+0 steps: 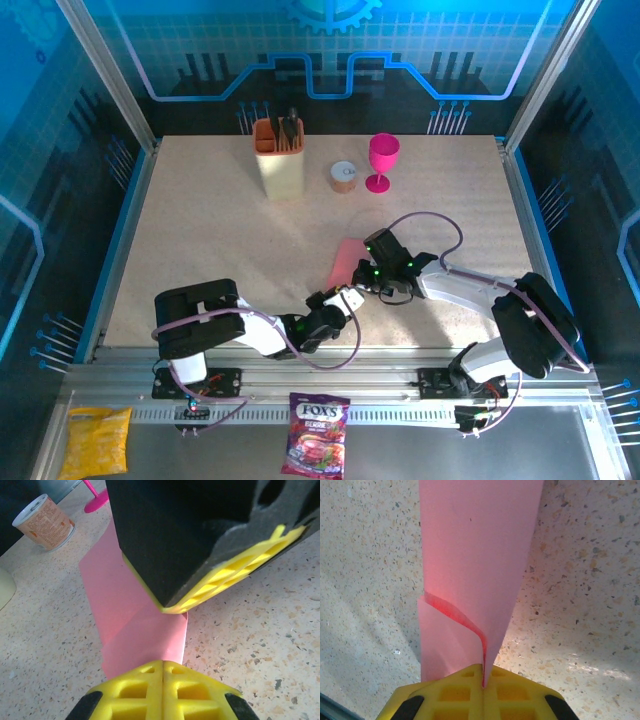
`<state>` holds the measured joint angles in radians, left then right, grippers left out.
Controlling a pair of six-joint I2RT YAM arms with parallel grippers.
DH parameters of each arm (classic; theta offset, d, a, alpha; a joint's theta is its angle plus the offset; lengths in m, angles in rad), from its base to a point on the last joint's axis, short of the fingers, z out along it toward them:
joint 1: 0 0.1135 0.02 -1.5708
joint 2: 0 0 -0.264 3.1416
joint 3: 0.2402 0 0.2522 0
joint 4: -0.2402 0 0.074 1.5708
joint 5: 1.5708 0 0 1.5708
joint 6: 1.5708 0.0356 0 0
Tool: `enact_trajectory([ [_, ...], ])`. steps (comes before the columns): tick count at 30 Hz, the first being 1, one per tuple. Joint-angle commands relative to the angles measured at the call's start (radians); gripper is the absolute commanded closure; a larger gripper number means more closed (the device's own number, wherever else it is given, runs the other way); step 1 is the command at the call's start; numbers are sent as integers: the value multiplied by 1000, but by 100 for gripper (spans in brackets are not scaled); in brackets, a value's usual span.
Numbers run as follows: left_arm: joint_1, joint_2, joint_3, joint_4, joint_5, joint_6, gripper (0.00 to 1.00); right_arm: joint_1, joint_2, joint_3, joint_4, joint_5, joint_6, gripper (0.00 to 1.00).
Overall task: Fold a paper plane with a square sheet of paper (pick it up from the middle)
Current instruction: Fold the wing for the fifth time at the center of the table.
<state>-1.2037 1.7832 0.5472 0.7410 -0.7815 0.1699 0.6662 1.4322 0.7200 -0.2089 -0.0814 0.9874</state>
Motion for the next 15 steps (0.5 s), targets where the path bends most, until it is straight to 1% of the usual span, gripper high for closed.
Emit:
enact_trajectory([
  [1, 10, -15, 6, -49, 57, -51, 100, 4, -21, 16, 8, -46, -5, 89],
  [3, 20, -47, -5, -73, 99, -94, 100, -2, -28, 22, -1, -52, -14, 80],
  [5, 40, -91, -9, -128, 160, -156, 100, -16, -44, 22, -10, -54, -22, 65],
  [7, 64, -138, -11, -186, 236, -215, 100, -42, -71, 19, -24, -60, -31, 55],
  [9, 85, -178, -21, -211, 296, -260, 100, -68, -102, 16, -39, -63, -39, 50],
  [10, 101, -199, -23, -227, 333, -290, 100, -81, -119, 15, -50, -63, -46, 49],
  [13, 150, -249, -35, -252, 437, -368, 100, -118, -161, 15, -83, -70, -66, 48],
  [15, 173, -272, -39, -269, 470, -400, 100, -136, -179, 19, -106, -71, -82, 48],
])
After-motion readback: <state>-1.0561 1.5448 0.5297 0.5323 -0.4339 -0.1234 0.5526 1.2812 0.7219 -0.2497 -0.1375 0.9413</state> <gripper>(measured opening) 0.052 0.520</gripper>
